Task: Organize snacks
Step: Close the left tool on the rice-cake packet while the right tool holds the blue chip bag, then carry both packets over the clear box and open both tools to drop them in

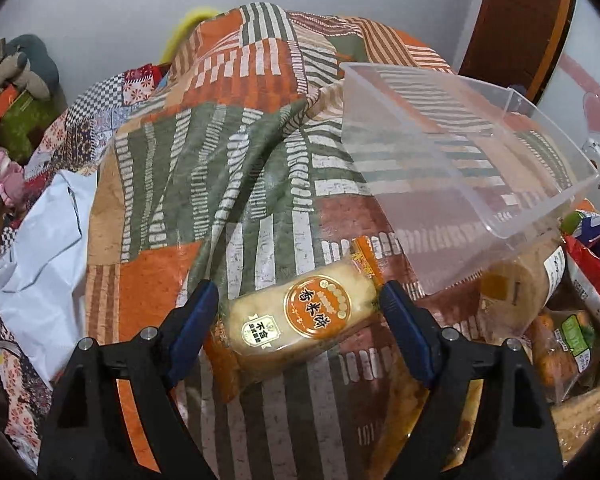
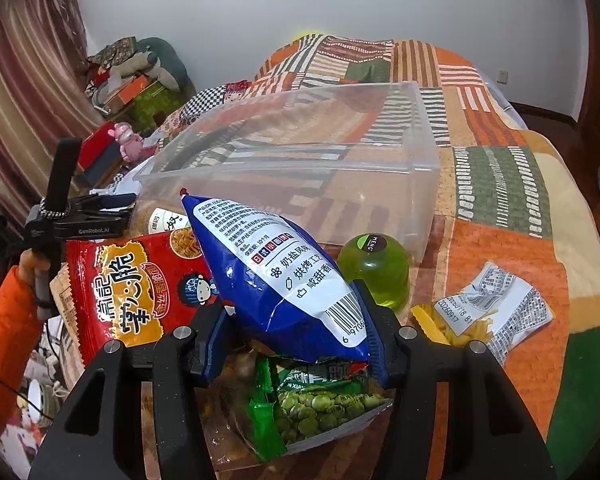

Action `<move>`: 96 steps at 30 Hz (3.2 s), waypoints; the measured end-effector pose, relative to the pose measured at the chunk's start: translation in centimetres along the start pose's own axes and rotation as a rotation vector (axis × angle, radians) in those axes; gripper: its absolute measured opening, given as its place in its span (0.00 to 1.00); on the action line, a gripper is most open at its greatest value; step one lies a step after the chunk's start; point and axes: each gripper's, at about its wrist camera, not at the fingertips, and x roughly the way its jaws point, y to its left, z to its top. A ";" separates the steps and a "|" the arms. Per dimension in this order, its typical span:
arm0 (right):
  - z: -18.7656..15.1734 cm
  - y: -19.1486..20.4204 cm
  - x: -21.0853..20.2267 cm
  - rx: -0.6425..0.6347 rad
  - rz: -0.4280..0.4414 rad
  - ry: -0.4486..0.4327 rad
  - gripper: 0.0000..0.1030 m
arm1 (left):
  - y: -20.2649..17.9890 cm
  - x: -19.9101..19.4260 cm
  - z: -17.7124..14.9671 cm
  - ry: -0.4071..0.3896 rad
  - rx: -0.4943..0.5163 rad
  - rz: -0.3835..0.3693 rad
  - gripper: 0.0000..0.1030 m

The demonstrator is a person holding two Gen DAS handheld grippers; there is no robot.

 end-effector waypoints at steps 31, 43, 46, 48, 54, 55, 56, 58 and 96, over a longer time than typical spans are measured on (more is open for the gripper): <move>-0.4 -0.2 -2.2 0.064 0.032 -0.055 0.42 | 1.9 -1.9 -3.3 0.047 -0.152 0.057 0.48; 0.8 0.0 -5.1 0.060 0.051 -0.147 0.42 | 1.9 -5.0 -3.6 -0.041 -0.222 0.076 0.33; 1.3 0.2 -5.7 0.055 0.052 -0.170 0.42 | 1.4 -7.1 -2.7 -0.091 -0.221 0.067 0.33; 1.7 0.3 -6.0 0.051 0.049 -0.188 0.42 | 0.7 -8.4 -2.0 -0.123 -0.211 0.058 0.33; 3.2 0.3 -6.9 0.036 0.037 -0.241 0.42 | -2.3 -11.6 0.3 -0.215 -0.174 0.019 0.33; 3.4 0.2 -7.1 0.034 0.035 -0.250 0.42 | -2.8 -12.0 0.7 -0.229 -0.167 0.014 0.33; 3.8 0.2 -7.1 0.031 0.030 -0.260 0.42 | -3.3 -12.4 1.0 -0.239 -0.161 0.005 0.33; 4.3 0.0 -7.2 0.027 0.024 -0.272 0.42 | -4.4 -12.9 1.9 -0.261 -0.148 -0.008 0.33; 8.2 -2.3 2.3 0.028 -0.017 -0.038 0.45 | -8.8 -1.9 8.6 -0.050 -0.119 -0.129 0.33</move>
